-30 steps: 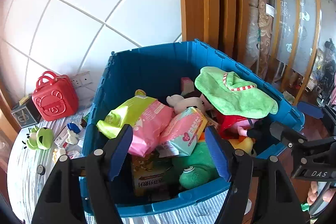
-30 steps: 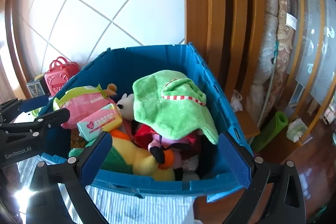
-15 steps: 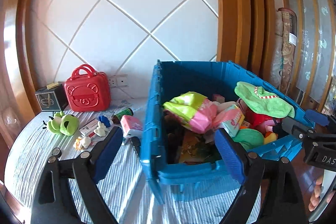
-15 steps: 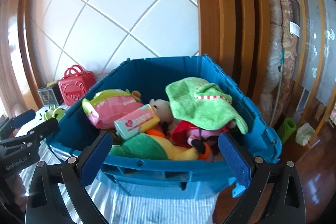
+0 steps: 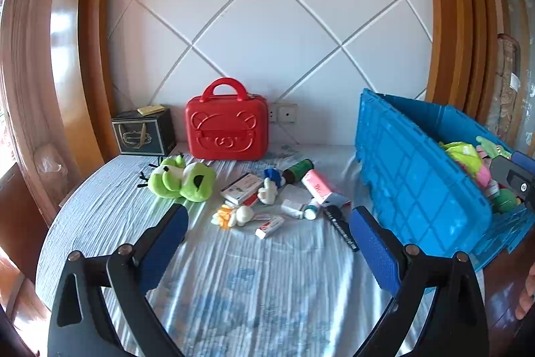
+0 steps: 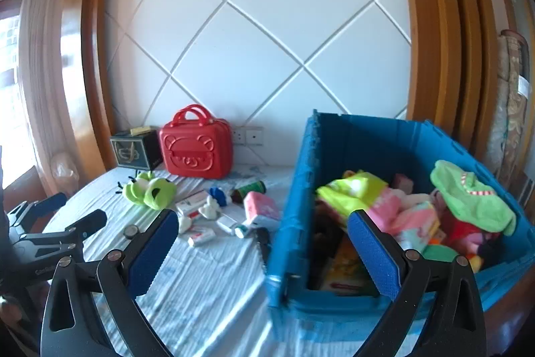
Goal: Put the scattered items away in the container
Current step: 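Withdraw both tools from the crate toward the tape roll and wrapped umbrella, then grasp the black tape roll with left tool while right tool grasps the black-wrapped umbrella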
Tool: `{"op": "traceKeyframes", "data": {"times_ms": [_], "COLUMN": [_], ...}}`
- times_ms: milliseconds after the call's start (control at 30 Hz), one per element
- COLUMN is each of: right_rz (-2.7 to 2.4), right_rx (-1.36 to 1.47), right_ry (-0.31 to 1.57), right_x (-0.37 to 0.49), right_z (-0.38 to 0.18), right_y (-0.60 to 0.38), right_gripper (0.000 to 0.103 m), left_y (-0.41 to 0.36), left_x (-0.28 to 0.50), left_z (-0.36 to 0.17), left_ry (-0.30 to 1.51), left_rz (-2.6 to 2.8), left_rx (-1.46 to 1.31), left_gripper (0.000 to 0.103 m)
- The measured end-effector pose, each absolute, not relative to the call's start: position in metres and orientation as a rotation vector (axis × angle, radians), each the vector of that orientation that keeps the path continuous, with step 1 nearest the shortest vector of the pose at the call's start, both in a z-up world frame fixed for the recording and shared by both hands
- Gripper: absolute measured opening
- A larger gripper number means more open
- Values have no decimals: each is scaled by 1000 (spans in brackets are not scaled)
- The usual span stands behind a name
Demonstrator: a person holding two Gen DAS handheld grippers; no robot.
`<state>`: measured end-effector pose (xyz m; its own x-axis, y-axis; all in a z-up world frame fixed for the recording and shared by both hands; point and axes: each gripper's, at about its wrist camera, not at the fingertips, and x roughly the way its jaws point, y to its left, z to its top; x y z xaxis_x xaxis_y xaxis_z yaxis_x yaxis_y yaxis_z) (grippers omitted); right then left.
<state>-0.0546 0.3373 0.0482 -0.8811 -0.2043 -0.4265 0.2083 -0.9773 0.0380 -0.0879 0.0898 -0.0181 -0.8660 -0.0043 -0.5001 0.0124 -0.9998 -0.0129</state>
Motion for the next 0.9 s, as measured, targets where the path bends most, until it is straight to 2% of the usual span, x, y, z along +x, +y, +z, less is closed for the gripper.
{"op": "traceKeyframes", "data": {"times_ms": [200,433,667,900], "right_rz": [-2787,-2726,-2643,-2613], "right_rx": [816,1080,1251,1459], "right_ry": [7,70,83,140], "right_x": [-88,-147,-216,-271], "right_z": [14,-50,-117,-186], "right_y": [260,233,231,237], "right_gripper": [103,103,103,103], "left_y": [0,-62,-96,-116], "left_x": [-127,-169,-205,-262], "left_z": [-50,-115,-192,-243], "left_ry": [36,103,124,144], "left_rz": [-2915,-2763,-2589,-2520], "left_rx": [948,1133,1347,1453], "left_gripper": [99,99,99,99]}}
